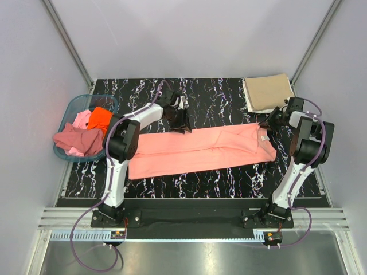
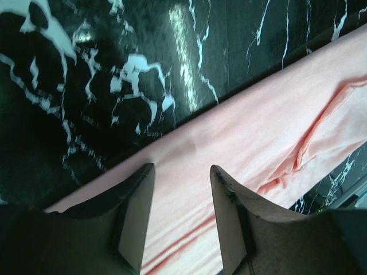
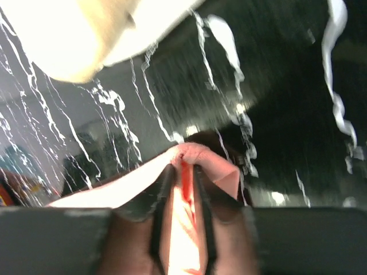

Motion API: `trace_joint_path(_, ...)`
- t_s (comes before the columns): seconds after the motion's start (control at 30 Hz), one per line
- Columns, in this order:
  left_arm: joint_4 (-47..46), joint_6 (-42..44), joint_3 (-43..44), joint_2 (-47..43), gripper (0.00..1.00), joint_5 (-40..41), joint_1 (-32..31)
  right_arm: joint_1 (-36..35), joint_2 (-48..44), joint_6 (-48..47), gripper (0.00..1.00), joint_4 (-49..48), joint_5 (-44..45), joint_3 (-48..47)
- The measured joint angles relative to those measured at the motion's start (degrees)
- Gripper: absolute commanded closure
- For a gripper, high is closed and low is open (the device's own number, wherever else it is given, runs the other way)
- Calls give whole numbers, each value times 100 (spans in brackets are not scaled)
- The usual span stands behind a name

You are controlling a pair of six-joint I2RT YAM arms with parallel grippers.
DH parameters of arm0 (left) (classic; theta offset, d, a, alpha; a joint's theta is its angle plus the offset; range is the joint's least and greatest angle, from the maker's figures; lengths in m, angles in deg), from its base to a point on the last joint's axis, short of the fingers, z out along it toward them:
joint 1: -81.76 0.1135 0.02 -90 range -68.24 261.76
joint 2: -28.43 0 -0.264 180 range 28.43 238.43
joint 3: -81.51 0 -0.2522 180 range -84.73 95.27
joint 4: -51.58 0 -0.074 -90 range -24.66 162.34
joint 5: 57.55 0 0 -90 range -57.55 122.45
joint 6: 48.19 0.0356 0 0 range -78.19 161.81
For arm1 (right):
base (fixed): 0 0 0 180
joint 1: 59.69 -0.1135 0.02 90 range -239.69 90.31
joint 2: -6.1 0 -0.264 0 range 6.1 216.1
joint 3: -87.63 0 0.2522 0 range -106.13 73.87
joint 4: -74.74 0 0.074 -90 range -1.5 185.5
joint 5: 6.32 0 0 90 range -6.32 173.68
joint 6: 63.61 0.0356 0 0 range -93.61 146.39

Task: Fold and stack the t-shirts
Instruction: Fold the tshirt

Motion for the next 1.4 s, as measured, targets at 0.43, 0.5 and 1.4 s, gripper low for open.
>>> trace_joint_path(0.43, 459, 448, -931, -2719, 50, 227, 98, -686, -1825, 1235, 59, 660, 1165, 664)
trace_joint_path(0.5, 455, 527, -1252, -3161, 50, 262, 98, -992, -1932, 1508, 60, 791, 1423, 813)
trace_joint_path(1.4, 826, 1093, -2411, -5010, 47, 1486, 98, -3488, 970, 1904, 61, 450, 1582, -1797)
